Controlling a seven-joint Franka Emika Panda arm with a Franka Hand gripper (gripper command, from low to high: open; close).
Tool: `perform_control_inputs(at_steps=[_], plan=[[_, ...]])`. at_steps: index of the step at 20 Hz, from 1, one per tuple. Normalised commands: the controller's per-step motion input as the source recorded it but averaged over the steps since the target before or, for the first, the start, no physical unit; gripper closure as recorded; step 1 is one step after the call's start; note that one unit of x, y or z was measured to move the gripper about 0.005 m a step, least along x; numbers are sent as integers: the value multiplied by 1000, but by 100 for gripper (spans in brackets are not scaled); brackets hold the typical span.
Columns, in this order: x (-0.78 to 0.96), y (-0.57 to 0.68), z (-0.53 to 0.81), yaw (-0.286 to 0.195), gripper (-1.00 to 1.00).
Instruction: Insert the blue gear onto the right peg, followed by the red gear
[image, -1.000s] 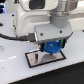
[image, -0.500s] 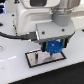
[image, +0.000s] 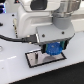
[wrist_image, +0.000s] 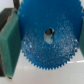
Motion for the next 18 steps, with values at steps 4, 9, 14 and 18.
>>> perform_control_inputs(at_steps=[4,9,14,18], plan=[[-74,0,179,0,100],[41,3,199,0,100],[256,73,-18,0,100],[204,26,-32,0,100]])
